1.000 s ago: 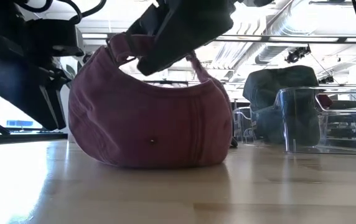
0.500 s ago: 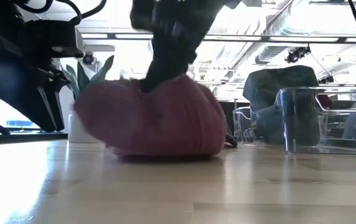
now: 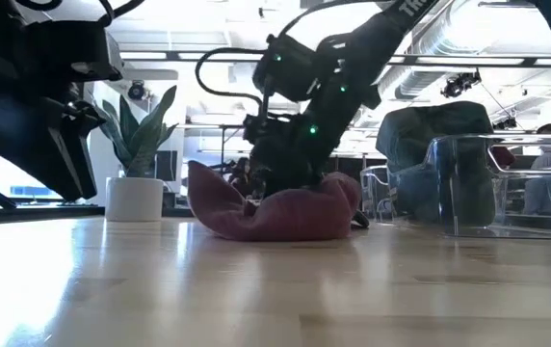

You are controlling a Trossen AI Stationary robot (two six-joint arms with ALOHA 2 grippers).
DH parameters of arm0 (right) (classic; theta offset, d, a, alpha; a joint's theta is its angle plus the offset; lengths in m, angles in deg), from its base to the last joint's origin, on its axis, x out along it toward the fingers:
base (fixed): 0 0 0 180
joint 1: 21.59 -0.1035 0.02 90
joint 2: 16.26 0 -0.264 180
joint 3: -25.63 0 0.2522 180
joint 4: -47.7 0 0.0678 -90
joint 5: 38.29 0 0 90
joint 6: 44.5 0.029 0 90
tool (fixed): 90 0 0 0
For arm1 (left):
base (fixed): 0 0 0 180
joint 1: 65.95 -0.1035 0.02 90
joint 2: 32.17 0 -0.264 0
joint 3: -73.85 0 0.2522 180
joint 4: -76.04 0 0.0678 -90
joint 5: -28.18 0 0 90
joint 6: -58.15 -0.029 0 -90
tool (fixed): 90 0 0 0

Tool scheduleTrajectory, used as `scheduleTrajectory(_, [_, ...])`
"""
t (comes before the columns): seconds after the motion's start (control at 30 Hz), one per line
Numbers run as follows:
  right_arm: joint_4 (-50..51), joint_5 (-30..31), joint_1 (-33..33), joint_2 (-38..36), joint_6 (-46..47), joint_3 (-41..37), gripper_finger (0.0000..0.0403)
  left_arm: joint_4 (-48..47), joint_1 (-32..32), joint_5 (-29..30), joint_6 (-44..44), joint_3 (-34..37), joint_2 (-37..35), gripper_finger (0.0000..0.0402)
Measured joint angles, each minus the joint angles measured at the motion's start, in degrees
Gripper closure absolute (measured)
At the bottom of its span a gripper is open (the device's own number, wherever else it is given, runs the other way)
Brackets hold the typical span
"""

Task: Pick & Place hat
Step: Put the red cap into the top transparent bin

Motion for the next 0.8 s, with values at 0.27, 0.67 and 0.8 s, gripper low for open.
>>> scheduleTrajectory(0.27, [2.25, 5.78, -0.15, -1.16, -2.46, 2.74, 0.0295, 0.69, 0.0, 0.09, -0.07, 0.0, 0.0, 0.0291])
scheduleTrajectory(0.67, [12.33, 13.84, -0.15, -12.32, -4.01, 3.3, 0.02, 1.83, 0.0, -0.15, -0.07, 0.0, 0.0, 0.0291])
scheduleTrajectory(0.8, [12.16, 12.61, -0.17, -15.57, -4.05, 1.91, 0.0199, 1.94, 0.0, -0.18, -0.07, 0.0, 0.0, 0.0291])
